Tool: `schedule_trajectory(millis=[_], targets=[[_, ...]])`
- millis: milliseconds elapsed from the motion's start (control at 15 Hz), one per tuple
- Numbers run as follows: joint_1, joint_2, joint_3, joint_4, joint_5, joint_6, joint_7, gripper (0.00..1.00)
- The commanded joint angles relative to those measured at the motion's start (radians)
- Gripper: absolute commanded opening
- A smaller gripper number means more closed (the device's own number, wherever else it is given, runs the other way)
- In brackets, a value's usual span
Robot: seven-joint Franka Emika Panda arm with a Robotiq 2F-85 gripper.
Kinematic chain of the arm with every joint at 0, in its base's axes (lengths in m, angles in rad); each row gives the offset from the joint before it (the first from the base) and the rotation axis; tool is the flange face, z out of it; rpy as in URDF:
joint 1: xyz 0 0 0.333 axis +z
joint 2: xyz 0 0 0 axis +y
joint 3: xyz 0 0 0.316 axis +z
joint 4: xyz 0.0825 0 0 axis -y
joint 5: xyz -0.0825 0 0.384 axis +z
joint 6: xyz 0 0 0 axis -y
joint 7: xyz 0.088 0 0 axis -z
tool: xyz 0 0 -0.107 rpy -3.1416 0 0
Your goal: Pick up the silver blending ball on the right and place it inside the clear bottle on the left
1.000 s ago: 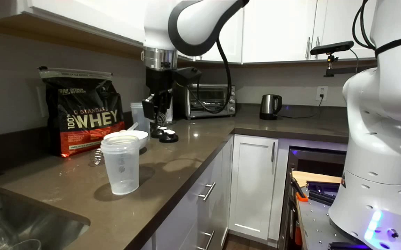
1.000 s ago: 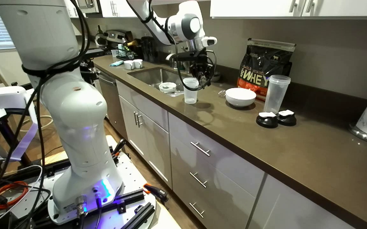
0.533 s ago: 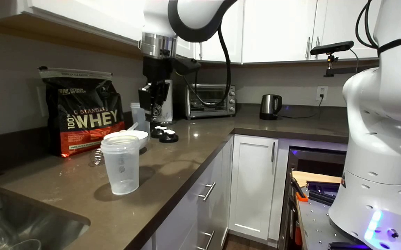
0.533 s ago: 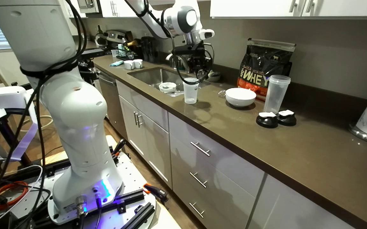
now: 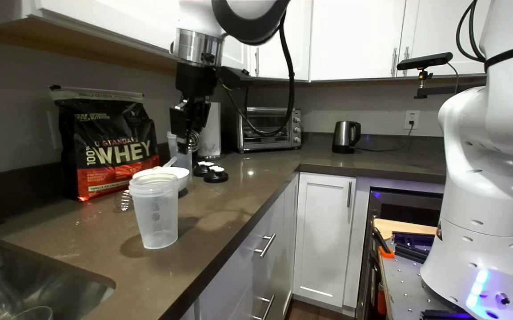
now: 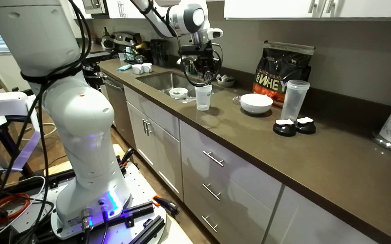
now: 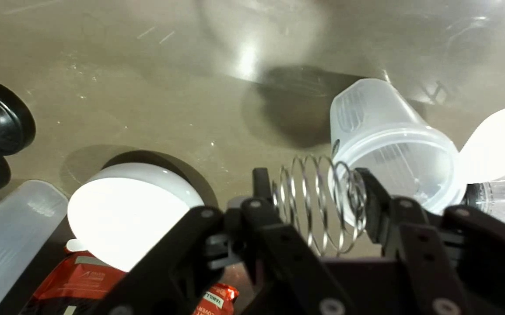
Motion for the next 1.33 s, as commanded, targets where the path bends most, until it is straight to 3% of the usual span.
schedule_trajectory(millis=[0,533,1267], targets=[[0.000,0.001,0.018,0.022,0.034,-0.035,-0.051,0.51],[0.008,0.017,0.043,0.043,0.038,-0.029,-0.068,0.57],[0.038,0.065,0.080,0.055,0.023,0.022,-0.047,0.57]])
